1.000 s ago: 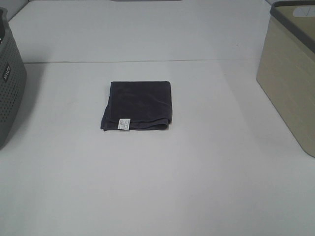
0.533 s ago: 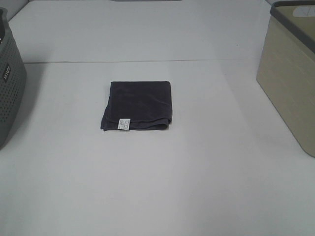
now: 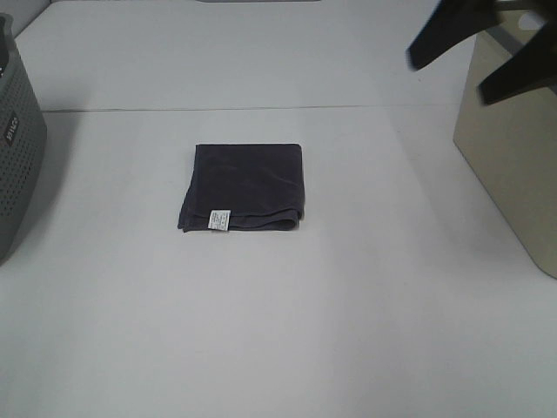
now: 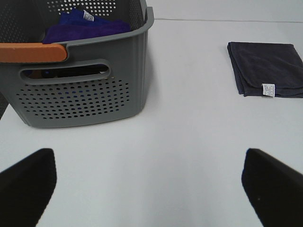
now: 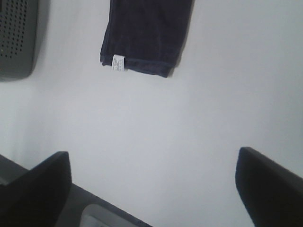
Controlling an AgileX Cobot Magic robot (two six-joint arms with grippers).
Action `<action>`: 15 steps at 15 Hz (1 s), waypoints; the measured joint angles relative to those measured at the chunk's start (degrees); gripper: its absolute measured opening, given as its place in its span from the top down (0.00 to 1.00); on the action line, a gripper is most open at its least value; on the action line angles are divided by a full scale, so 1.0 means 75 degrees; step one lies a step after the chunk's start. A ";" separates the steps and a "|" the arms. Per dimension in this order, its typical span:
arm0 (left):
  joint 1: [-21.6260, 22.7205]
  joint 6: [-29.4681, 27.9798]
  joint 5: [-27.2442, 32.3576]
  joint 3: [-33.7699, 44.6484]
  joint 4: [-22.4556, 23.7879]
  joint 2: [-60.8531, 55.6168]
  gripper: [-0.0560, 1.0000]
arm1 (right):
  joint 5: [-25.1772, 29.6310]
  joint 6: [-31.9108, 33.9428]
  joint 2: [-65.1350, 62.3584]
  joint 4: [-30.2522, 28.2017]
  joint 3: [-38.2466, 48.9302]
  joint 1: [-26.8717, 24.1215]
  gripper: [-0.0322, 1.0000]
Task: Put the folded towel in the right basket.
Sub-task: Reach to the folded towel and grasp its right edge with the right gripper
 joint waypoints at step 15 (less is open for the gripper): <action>0.0000 0.0000 0.0000 0.0000 0.0000 0.0000 0.01 | -0.0420 -0.0313 0.7074 0.0963 -0.4882 0.0894 0.11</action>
